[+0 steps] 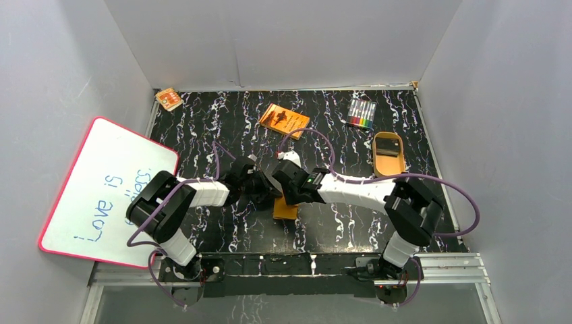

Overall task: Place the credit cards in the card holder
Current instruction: Open the card holder at the center of the board.

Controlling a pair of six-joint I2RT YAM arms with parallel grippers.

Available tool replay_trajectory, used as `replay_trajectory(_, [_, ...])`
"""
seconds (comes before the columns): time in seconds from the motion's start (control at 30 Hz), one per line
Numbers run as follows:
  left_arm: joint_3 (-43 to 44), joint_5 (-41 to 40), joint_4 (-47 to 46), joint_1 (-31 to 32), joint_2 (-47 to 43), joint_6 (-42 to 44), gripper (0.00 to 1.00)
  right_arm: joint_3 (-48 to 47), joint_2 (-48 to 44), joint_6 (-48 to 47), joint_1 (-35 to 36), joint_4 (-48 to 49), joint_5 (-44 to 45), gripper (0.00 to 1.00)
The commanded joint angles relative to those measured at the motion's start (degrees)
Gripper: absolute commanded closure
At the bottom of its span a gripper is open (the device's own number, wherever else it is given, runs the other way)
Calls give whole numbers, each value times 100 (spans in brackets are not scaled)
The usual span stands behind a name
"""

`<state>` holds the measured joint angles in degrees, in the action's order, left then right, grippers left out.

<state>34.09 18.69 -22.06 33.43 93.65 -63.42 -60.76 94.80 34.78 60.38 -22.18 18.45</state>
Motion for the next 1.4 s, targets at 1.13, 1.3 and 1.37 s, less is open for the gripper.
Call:
replay_trajectory(1.13, [-300, -611, 951, 6, -108, 158, 100, 655, -507, 778, -325, 167, -393, 29])
replay_trajectory(1.3, [-335, -612, 946, 5, -138, 180, 100, 912, -645, 857, -412, 158, -316, 36])
replay_trajectory(1.37, [-335, -609, 936, 5, -124, 185, 100, 1036, -721, 900, -459, 245, -371, 42])
